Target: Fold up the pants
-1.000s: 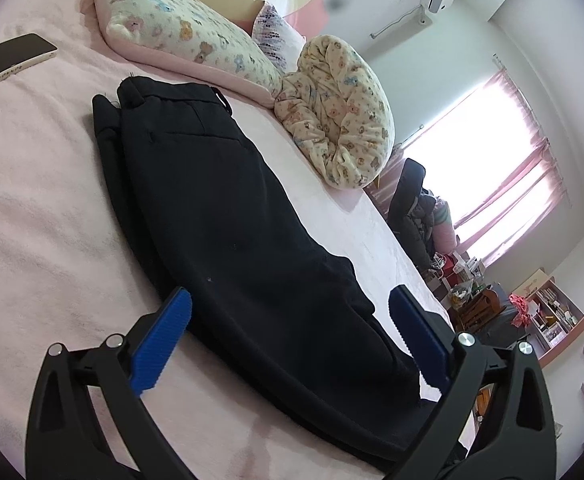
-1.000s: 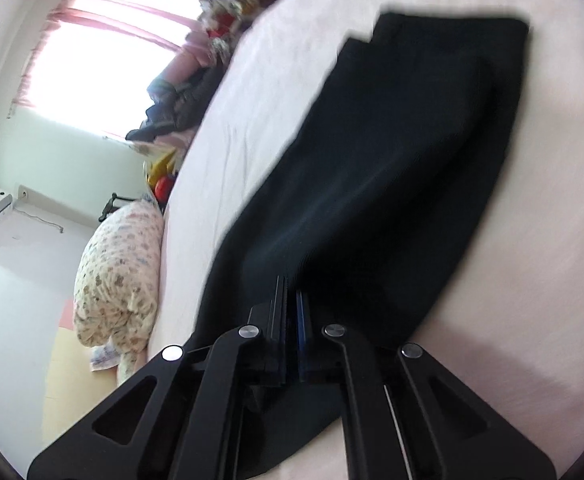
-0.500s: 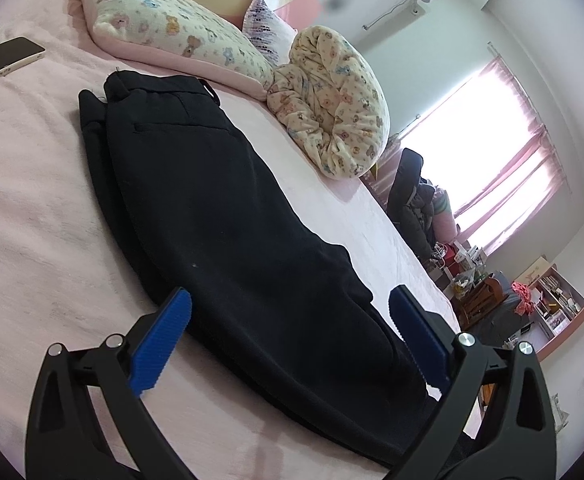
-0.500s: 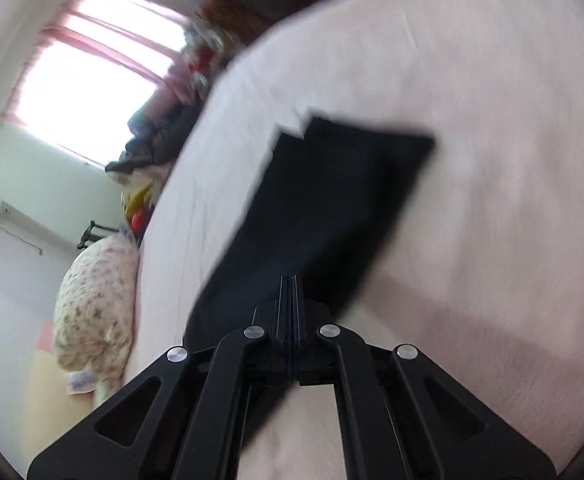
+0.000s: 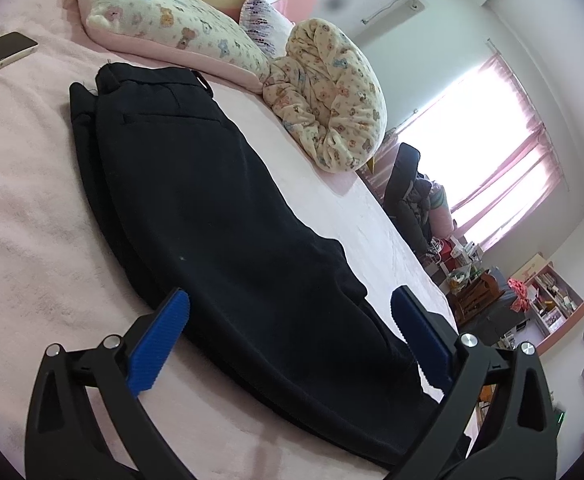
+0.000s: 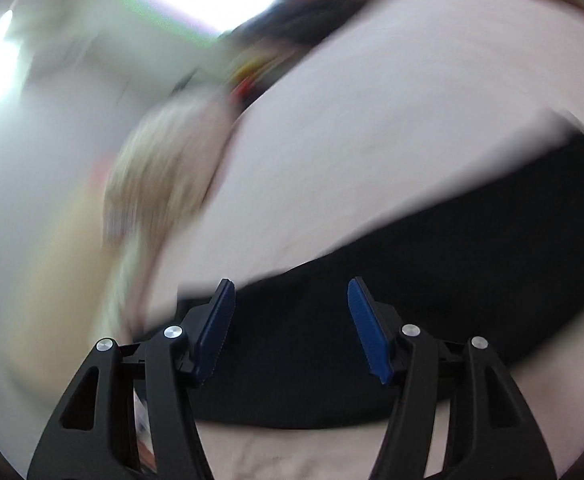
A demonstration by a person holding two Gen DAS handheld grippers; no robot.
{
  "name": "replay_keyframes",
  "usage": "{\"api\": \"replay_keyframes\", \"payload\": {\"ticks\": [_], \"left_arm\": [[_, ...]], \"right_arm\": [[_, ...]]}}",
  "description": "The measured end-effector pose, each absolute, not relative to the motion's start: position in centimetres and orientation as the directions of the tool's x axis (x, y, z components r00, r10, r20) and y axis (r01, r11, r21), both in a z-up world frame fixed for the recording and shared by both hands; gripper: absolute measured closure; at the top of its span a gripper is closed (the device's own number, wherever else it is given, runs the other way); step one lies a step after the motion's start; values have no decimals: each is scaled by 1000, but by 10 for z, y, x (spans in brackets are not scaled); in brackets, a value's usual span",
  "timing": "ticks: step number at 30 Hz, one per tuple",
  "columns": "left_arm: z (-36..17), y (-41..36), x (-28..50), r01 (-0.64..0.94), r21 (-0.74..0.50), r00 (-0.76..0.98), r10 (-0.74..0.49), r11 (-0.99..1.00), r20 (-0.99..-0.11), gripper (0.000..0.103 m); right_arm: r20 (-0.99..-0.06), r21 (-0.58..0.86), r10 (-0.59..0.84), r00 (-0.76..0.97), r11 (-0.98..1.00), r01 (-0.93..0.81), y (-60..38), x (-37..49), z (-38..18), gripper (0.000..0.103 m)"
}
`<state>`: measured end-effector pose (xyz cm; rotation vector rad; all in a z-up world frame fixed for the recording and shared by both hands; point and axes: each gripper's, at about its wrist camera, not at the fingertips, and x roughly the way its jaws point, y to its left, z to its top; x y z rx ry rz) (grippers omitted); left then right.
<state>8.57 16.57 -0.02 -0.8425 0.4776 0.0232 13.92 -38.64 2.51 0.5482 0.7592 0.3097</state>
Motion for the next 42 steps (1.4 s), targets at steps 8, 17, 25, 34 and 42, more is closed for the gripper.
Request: {"api": "replay_keyframes", "payload": {"ticks": [8,17,25,34,42], "left_arm": [[-2,198,81,-239,-761,894,-170,604,-415,2],[-15,230,84,-280,-825,868,-237,490,-435,2],[-18,225,92,-258,-842,851,-301,474,-430,2],[-21,218,98,-274,-838,837,-312,471,-449,2],[-16,233,92,-300,-825,859,-240,479,-452,2]], "right_arm": [[-748,27,456,482,747,-664,-153,240,38,44],[-893,-28,338,297,617,-786,-81,311,-20,44],[-916,89,357,185,629,-772,-81,306,-44,94],[-840,47,371,395,776,-629,-102,318,-7,97],[-868,72,320,379,837,-542,-117,319,-46,85]]}}
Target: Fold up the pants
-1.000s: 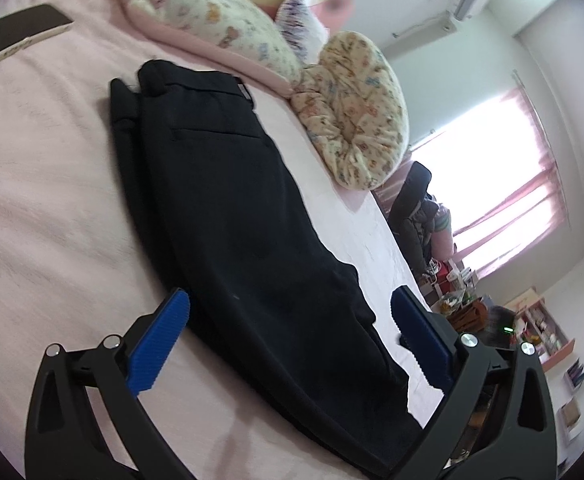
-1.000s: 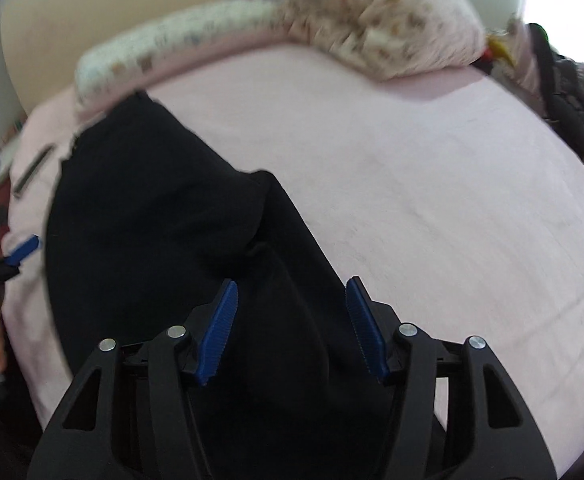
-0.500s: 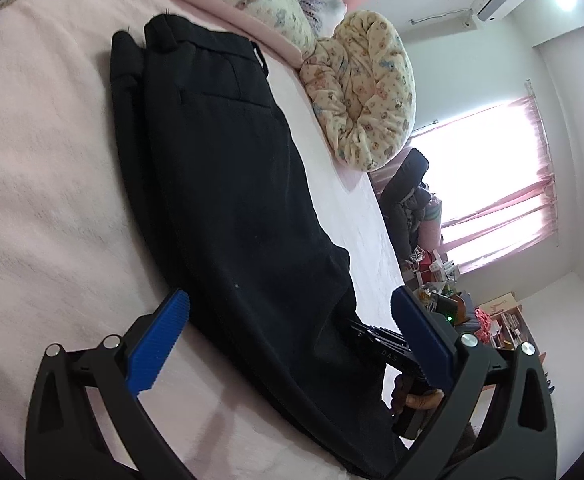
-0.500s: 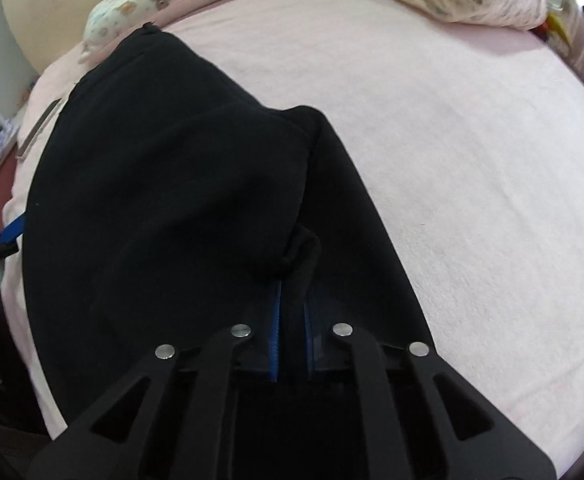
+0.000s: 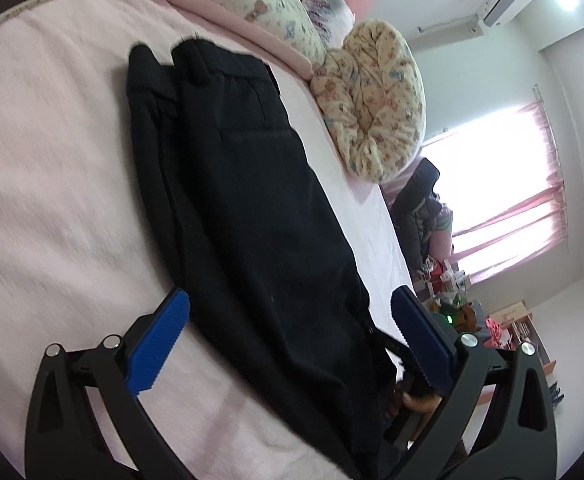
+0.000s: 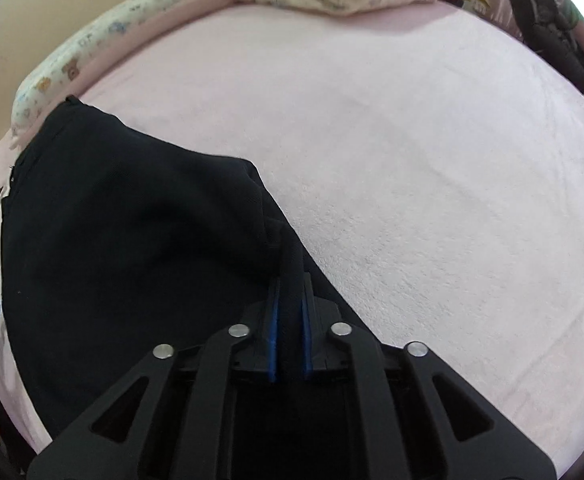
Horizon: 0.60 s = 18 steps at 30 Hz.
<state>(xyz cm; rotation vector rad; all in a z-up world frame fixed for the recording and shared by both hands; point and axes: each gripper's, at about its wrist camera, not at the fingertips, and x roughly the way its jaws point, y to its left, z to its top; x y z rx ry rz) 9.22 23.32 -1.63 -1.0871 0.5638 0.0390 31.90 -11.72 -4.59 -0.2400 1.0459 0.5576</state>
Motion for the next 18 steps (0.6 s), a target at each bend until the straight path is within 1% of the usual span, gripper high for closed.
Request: {"api": "replay_keyframes", "payload": {"ticks": [1,3,4,6,7,8,9,10,12,13,15,18], "left_arm": [[-14,239,91,-301,-824,866,-225,481,-447,2],[-8,251,86,-319,-817,881,-167,480,-442,2],[-6,257,83,-329,-817,888,-140,473,-439,2],[-5,265,78,-344,-822,895,-107,454,-434,2],[-5,269,79,-340,-829,897,-112,444,-428,2],[-5,271,81,-337,-833,896,-122,438,-427,2],[-4,273,84,-337,-834,894,-131,437,-429,2],[-3,276,92,-331,-834,886,-158,442,-435,2],[0,281,103,-317,-836,871,-211,448,-444,2],[2,283,107,-298,-842,869,-238,449,-434,2],[5,284,107,-285,-837,871,-238,467,-429,2],[9,282,108,-262,-825,864,-258,501,-432,2]], "right_arm": [[-866,65,310,392,847,-528,-122,315,-42,77],[-844,60,303,442,873,-484,-142,305,-25,70],[-820,85,322,473,886,-456,-154,294,-13,66],[-765,220,439,471,866,-450,-168,271,3,66],[-724,323,529,442,827,-461,-163,255,6,66],[-659,462,641,393,758,-461,-162,233,7,66],[-610,560,710,354,701,-441,-156,220,2,66],[-551,671,780,295,625,-399,-153,206,-8,66],[-465,815,860,212,509,-276,-145,182,-36,66],[-452,848,873,180,484,-217,-140,173,-50,67],[-449,877,880,158,467,-114,-134,159,-75,67],[-477,873,859,186,488,-13,-138,146,-97,67]]}}
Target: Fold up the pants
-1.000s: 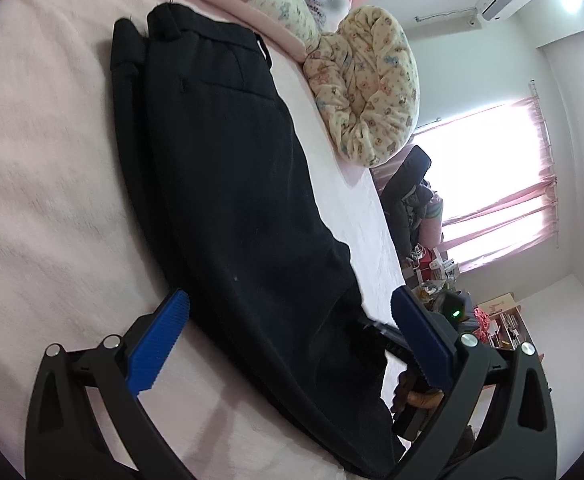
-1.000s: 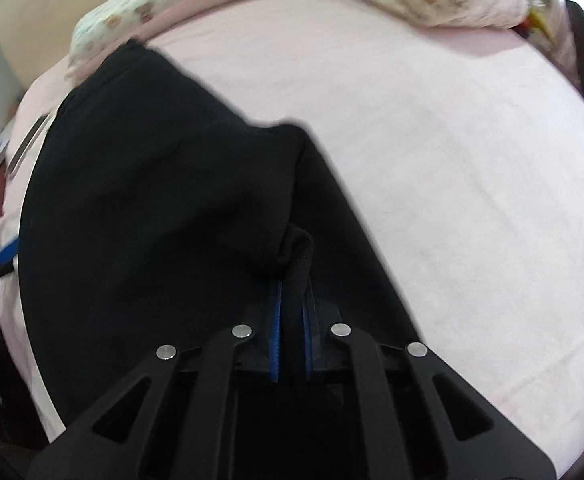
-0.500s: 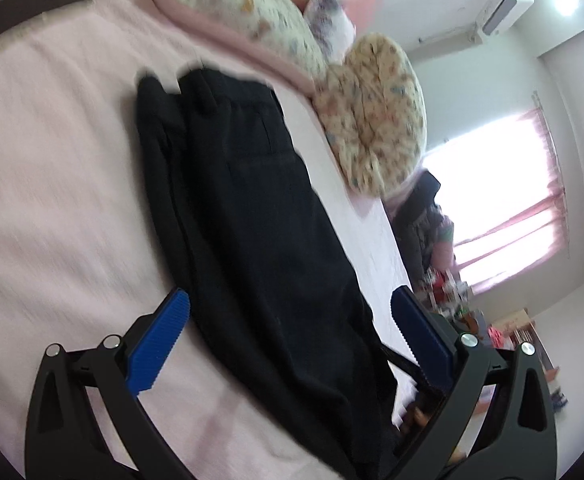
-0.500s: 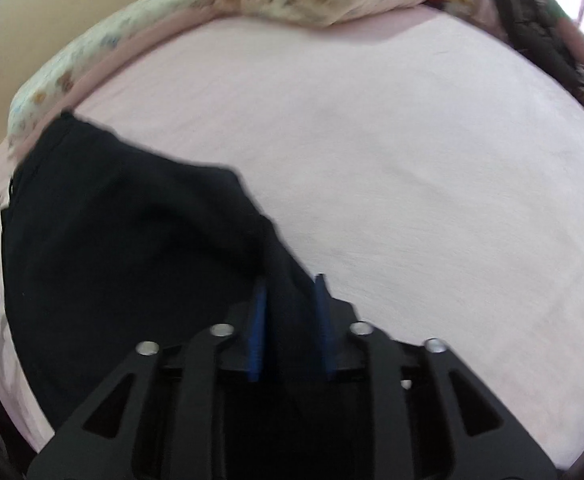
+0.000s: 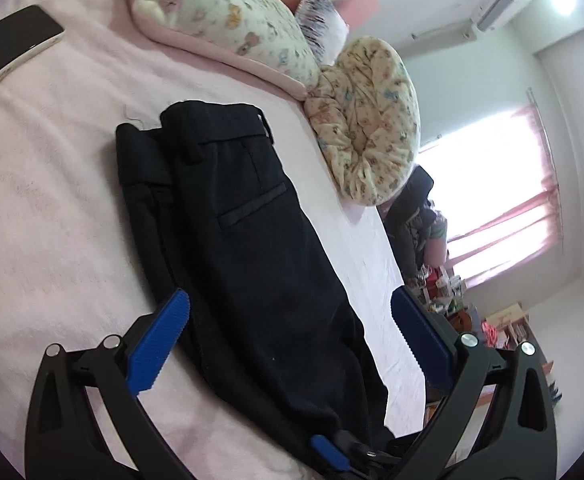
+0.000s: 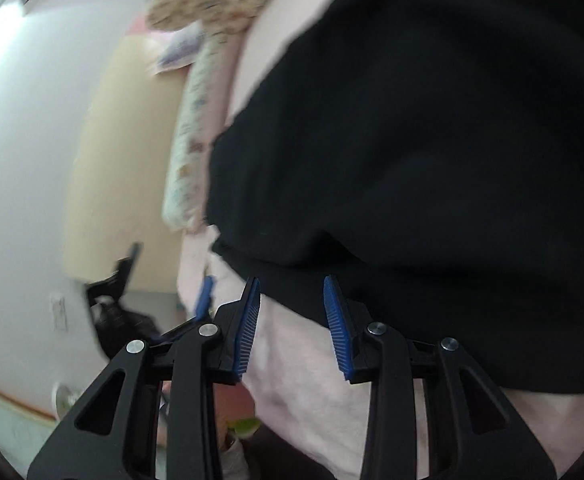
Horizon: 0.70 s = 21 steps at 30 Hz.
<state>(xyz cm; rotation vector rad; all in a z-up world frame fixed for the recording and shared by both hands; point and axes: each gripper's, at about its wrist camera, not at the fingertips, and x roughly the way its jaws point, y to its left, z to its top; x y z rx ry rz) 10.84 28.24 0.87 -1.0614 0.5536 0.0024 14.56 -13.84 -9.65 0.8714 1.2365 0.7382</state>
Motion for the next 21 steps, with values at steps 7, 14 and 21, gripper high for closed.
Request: {"api": "replay_keyframes", "payload": {"ticks": [7,14,21], "left_arm": [[9,291,120,-292,-799,842,-254,525,-475,2],[5,316,130,-351,-749,822,-198,562,-534,2],[-7,324,125,-365,-781,822,-217,507,-526,2]], "right_arm": [[-546,824,761,349,562,64,-136,155,-96,67],[-560,824,714,420,532,196,-121,154,-111,77],[-571,820,701,426,504,270,-128,138,-113,69]]}}
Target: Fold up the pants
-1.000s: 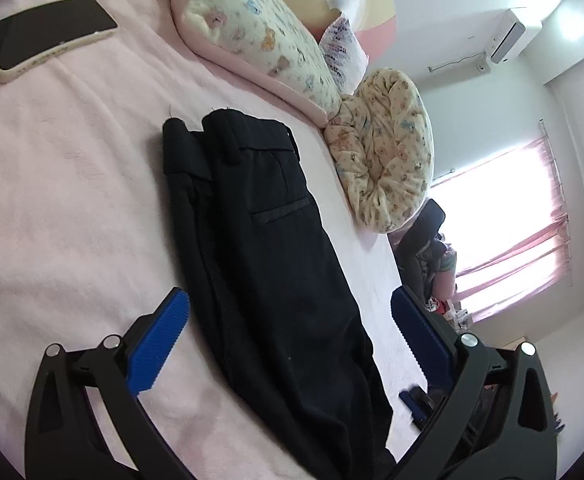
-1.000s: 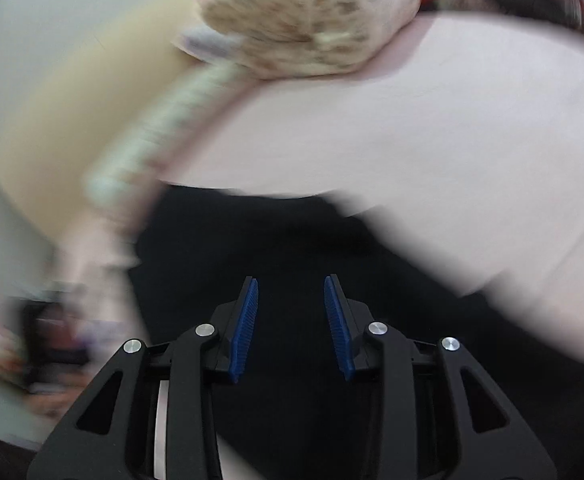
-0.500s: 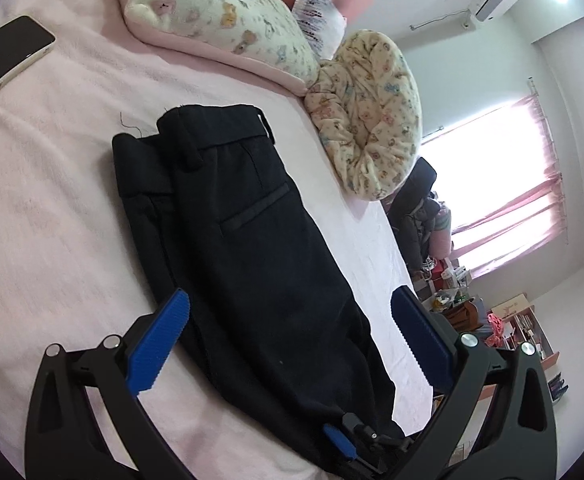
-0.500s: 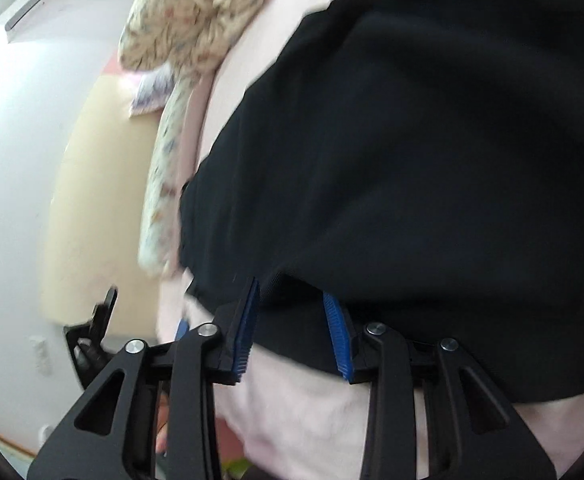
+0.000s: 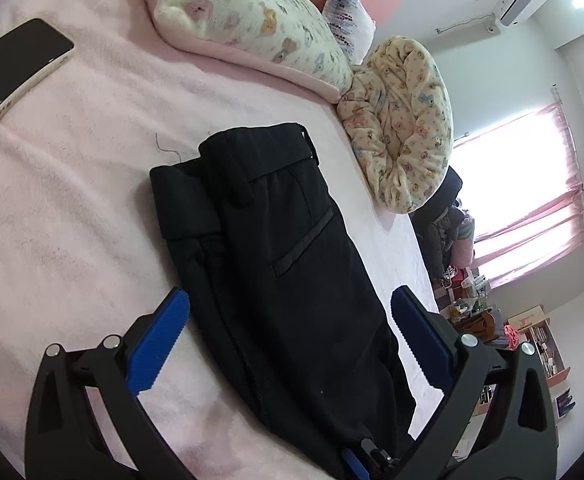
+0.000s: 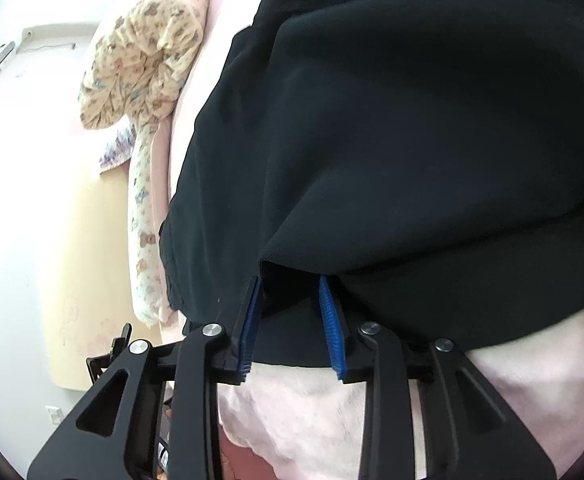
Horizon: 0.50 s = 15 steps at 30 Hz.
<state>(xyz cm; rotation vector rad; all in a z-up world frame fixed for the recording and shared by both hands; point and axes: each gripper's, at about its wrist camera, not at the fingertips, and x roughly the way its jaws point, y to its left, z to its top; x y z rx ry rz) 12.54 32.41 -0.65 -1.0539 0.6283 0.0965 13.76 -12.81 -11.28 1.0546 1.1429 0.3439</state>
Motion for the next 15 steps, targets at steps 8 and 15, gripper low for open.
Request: {"api": "replay_keyframes", "payload": {"ticks": [8,15], "left_arm": [[-9,319,128,-349,-784,816,-246,513,-524,2],[-15,317,132,-316,-821,822,-296,475,-487,2]], "right_arm": [[-540,841,698,469,451,298,-130,136,-115,49],[-531,844,647,547,460,275,-132,142,-123,94]]}}
